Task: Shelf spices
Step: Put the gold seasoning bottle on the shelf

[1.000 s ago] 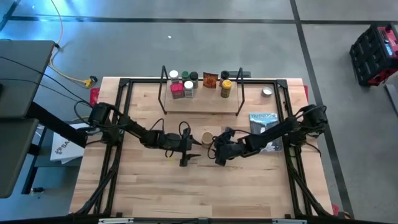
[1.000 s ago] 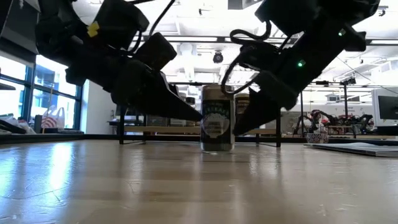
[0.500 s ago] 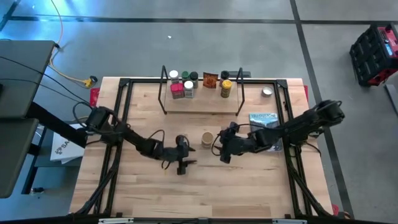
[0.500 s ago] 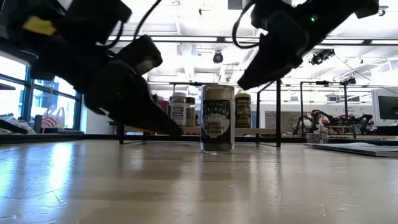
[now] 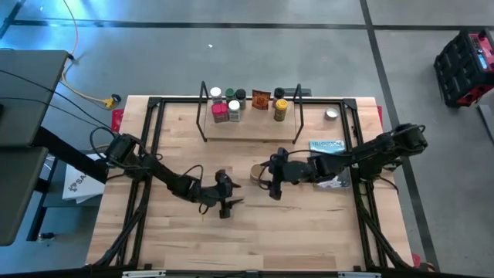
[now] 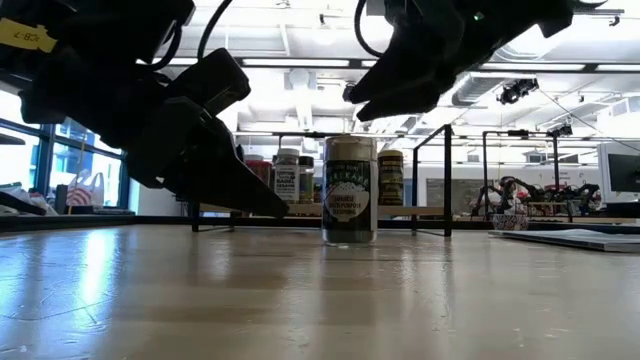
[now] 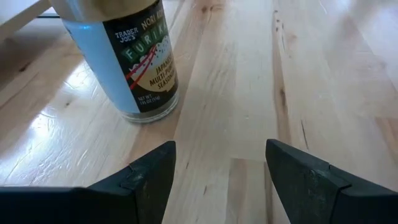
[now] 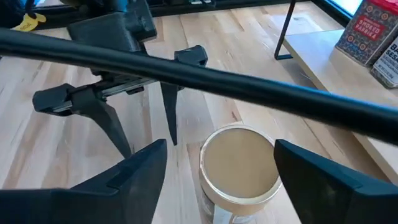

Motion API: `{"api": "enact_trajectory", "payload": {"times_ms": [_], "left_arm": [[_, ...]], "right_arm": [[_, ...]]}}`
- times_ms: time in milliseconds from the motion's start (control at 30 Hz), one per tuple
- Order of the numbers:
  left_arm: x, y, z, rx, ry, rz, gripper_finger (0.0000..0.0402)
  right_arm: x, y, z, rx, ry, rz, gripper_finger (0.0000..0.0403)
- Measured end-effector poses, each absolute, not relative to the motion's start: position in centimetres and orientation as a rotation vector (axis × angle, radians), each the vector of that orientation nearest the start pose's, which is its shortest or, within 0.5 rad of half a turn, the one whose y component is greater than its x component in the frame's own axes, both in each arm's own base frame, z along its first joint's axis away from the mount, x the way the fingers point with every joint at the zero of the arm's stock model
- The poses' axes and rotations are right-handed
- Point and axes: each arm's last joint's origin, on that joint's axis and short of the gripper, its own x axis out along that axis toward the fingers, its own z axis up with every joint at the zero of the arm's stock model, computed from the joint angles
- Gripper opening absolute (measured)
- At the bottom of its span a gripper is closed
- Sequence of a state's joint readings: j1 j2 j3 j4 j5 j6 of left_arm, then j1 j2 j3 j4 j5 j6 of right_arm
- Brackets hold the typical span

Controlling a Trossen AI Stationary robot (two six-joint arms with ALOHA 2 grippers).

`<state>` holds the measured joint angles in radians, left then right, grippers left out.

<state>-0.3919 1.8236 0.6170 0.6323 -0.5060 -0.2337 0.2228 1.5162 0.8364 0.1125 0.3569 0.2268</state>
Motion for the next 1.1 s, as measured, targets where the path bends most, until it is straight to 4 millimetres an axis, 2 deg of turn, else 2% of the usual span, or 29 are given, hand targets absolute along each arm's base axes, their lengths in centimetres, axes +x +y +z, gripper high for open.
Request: {"api": "enact_trajectory", "payload": {"times_ms": [200,333,467,633,800,1100], "left_arm": [[29.0,-10.4,10.1,0.021,0.499,0.172,0.0246],[29.0,-10.3,10.1,0.020,0.499,0.178,0.0246],[29.1,-10.1,10.1,0.018,0.499,0.184,0.0246],[29.1,-10.0,10.1,0.018,0.499,0.186,0.0246],[29.1,-10.0,10.1,0.017,0.499,0.185,0.0246],[29.1,-10.0,10.1,0.017,0.499,0.186,0.0246]], "right_arm": [[31.0,5.0,20.8,0.067,0.545,-0.139,0.0339],[31.1,4.5,20.8,0.057,0.548,-0.133,0.0358],[31.3,4.2,20.4,0.002,0.562,-0.154,0.0360],[32.2,4.1,18.4,0.009,0.604,-0.140,0.0360],[32.9,4.0,16.8,-0.026,0.611,-0.211,0.0360],[33.2,3.4,16.6,0.044,0.607,-0.208,0.0349]]}}
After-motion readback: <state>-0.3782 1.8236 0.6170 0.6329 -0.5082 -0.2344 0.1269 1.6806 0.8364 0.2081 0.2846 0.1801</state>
